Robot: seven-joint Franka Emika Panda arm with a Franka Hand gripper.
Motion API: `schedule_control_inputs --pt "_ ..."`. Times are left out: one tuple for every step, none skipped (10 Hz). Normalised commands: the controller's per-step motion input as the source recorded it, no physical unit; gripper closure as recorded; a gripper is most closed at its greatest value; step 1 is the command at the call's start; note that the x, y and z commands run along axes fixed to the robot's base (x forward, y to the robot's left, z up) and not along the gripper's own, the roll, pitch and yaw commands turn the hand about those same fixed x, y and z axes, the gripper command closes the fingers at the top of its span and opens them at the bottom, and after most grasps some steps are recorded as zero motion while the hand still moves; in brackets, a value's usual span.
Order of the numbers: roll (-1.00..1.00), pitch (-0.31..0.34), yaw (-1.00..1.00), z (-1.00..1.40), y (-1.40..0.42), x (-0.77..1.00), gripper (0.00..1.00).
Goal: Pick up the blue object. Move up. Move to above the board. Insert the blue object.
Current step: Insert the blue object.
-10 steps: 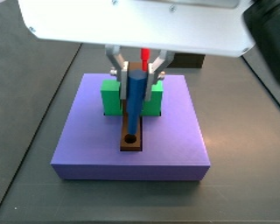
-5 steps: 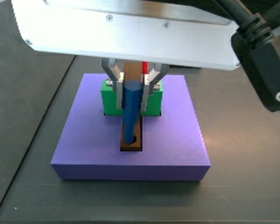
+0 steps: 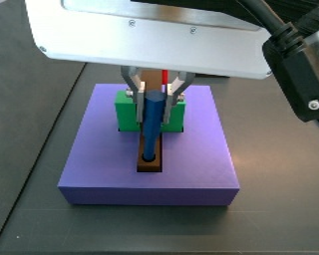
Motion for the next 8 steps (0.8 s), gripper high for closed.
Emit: schedule_control_inputs --pt "-0.01 0.0 0.0 -0.14 -0.06 0.02 1.0" --pt "-0.01 0.0 0.0 -0.13 -0.13 0.06 1.0" --pt "0.0 0.0 0.0 -0.18 -0.13 0.13 1.0" --pt "0.0 -0.003 0.0 -0.26 -0.01 0.15 1.0" --pt "0.11 -0.001 0.0 -0.3 0.0 0.17 1.0" --pt "0.23 0.0 0.0 -0.28 0.0 0.15 1.0" --pt "0.23 0.0 0.0 -0.36 -0.11 0.1 1.0" --pt "0.31 -0.004 0.0 -0.39 -0.17 0.02 1.0"
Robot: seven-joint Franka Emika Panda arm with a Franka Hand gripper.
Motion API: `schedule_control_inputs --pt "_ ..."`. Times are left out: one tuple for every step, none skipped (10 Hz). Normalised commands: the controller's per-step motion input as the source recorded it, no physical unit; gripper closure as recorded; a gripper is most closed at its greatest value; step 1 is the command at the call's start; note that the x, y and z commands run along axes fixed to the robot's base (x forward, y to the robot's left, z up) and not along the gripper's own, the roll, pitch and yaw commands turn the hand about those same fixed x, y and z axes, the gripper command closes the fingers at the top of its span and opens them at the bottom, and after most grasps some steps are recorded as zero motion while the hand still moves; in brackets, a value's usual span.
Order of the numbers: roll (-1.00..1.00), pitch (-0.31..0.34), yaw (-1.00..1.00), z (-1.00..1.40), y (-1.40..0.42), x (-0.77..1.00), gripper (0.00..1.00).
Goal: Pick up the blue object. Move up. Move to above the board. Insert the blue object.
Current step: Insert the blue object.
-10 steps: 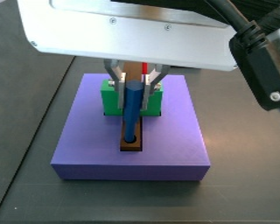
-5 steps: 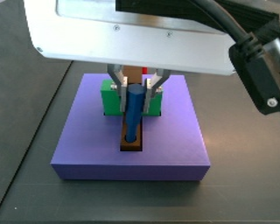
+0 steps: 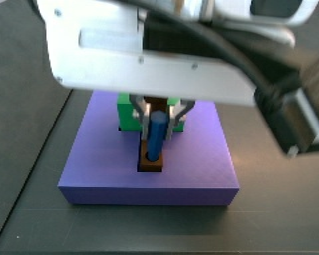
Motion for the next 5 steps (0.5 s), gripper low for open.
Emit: schedule_control_inputs --pt "0.35 0.0 0.0 -0.33 -0.11 0.0 1.0" --pt "0.23 0.0 0.0 -0.37 -0.04 -0.1 1.0" --pt "0.12 -0.001 0.0 -0.43 0.0 -0.17 1.0" --pt "0.08 0.0 0.0 -0.22 0.0 -0.04 1.0" --pt "0.0 0.0 0.0 0.0 0.0 0.0 1.0"
